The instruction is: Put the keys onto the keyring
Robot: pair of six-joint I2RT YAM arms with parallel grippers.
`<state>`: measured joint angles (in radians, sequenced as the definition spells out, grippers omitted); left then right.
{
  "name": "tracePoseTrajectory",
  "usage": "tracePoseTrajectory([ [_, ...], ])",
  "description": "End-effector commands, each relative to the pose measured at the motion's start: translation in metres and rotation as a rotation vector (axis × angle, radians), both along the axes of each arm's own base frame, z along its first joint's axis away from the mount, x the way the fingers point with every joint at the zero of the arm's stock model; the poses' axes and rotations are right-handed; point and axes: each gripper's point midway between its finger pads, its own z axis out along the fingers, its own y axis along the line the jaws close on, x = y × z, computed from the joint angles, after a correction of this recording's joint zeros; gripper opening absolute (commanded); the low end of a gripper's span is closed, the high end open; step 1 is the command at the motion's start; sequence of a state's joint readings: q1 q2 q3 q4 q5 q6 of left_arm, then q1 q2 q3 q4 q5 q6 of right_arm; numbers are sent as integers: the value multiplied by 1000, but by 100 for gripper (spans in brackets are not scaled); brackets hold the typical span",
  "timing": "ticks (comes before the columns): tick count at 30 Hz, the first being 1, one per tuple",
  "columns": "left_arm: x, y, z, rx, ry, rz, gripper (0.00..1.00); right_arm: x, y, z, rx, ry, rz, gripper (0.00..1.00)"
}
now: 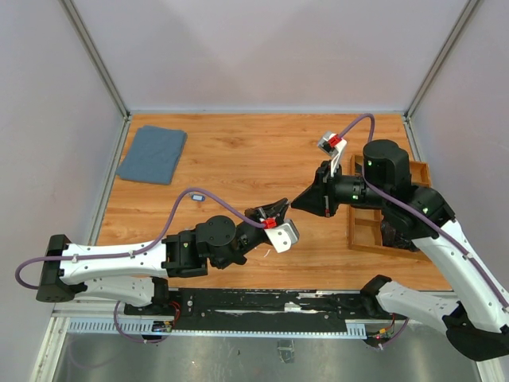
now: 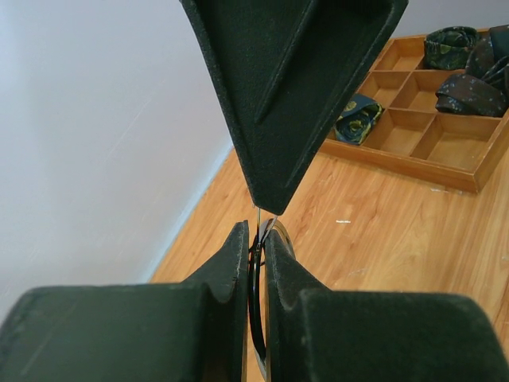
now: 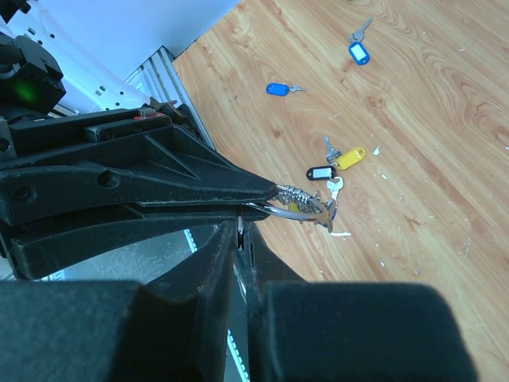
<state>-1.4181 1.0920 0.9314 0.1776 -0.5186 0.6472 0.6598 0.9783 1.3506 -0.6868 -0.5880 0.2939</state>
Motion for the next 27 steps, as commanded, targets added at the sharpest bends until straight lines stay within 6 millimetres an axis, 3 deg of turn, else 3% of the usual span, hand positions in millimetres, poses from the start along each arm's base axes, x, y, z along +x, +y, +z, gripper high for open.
tracePoseTrajectory([
  [1,-2,-1,29,-83,-15,-4,2,0,5,6,38,0,25,4],
  [5,-2,-1,30,-91,-16,-3,18,-2,6,9,48,-3,42,0],
  [11,-2,0,30,-98,-16,-2,27,-4,5,10,51,-6,45,1],
  [17,-2,1,32,-104,-15,-1,28,-3,5,9,50,1,41,1],
  [27,-3,1,33,-109,-11,-8,17,-1,3,0,29,13,20,1],
])
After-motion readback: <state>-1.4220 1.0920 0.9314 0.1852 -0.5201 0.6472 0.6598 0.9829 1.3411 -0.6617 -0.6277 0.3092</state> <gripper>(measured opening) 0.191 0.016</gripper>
